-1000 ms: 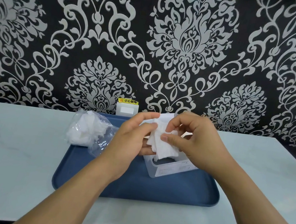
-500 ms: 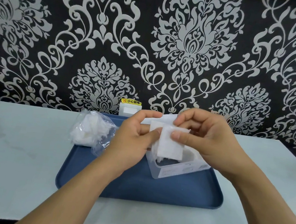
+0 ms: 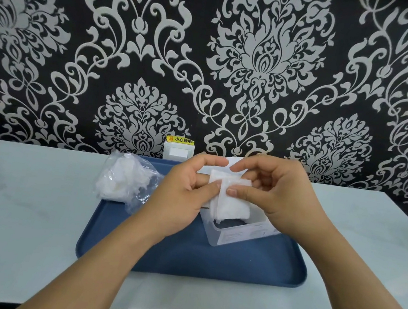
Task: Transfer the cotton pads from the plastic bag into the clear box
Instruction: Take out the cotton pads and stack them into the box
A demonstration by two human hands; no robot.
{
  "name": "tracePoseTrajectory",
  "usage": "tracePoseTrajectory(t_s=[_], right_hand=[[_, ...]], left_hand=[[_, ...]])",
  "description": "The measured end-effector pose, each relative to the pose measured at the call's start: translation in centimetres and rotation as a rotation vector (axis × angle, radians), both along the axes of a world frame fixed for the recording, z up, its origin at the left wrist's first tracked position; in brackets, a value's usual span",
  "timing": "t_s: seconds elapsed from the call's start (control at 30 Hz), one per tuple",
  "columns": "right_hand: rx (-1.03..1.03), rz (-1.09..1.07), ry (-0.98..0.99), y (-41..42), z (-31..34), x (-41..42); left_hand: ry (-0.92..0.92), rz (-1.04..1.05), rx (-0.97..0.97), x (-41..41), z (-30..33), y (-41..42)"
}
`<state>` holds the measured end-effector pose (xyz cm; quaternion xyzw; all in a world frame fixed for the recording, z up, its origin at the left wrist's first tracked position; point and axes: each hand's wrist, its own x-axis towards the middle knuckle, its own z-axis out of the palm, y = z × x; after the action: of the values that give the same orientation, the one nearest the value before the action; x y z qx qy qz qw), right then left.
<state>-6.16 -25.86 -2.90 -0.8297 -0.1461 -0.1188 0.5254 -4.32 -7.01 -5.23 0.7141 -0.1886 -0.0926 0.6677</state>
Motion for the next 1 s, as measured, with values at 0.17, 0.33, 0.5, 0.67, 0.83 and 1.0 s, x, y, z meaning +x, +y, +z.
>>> tracePoseTrajectory(t_s=[0.17, 0.33, 0.5, 0.67, 0.83, 1.0], right_hand=[[-0.176, -0.006, -0.121, -0.2, 0.0, 0.0], [-0.240, 0.062, -0.122, 0.0, -0.2, 0.0], [-0.171, 0.031, -0.085, 0.0, -0.1, -0.1], [-0.016, 0.054, -0.054, -0.1, 0.0, -0.2], [0.239, 0.134, 0.060, 0.1, 1.0, -0.5], [0.034, 0.073, 0.123, 0.4, 0.3, 0.1]], left_hand=[[0.012, -0.004, -0.017, 0.1, 0.0, 0.1], [0.069, -0.015, -0.088, 0.3, -0.1, 0.3], [0.136, 0.011, -0.155, 0.4, -0.2, 0.1], [0.080, 0.125, -0.104, 0.6, -0.5, -0.1], [-0.156, 0.158, 0.069, 0.6, -1.2, -0.1], [-0.149, 0.040, 0.155, 0.1, -0.9, -0.3]])
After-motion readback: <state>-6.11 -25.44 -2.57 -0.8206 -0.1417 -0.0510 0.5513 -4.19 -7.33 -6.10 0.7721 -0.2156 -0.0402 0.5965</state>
